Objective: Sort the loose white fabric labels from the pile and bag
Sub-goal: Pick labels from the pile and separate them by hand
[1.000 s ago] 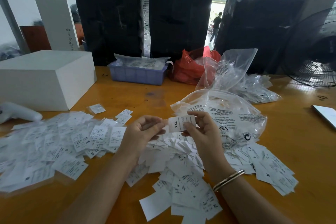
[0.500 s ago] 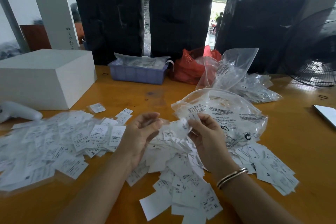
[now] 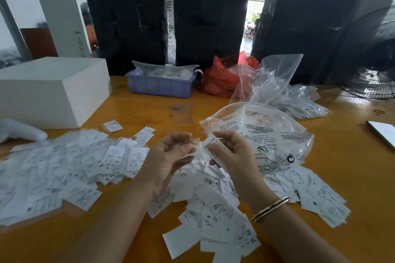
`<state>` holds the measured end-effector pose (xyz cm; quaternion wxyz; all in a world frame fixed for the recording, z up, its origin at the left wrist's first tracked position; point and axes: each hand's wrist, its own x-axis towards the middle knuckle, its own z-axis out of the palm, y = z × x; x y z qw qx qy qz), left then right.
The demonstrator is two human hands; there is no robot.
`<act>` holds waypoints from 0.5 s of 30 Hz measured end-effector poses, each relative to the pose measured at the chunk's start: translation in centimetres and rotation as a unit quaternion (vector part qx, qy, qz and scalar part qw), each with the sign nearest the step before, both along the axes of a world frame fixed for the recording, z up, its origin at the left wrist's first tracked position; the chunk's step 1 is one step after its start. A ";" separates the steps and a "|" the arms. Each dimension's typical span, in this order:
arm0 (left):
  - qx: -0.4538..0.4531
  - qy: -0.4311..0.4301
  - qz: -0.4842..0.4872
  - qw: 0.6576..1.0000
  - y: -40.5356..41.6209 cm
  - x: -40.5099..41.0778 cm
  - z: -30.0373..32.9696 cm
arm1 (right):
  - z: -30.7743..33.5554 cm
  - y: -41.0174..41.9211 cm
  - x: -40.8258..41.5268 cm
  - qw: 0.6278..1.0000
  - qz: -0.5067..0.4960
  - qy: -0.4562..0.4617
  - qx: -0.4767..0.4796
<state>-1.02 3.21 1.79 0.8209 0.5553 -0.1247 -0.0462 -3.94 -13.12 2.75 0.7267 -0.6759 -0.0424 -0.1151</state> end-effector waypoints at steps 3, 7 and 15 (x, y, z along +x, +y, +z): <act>0.018 -0.010 0.008 1.000 0.0 -0.1 0.0 | -0.1 -0.2 0.0 1.000 0.018 0.003 0.023; 0.035 -0.015 0.021 0.999 -0.1 0.0 -0.1 | -0.2 0.0 0.1 0.999 0.033 0.001 0.024; 0.054 -0.028 0.018 0.998 -0.2 -0.2 -0.1 | -0.3 0.3 -0.1 0.998 0.036 -0.015 -0.050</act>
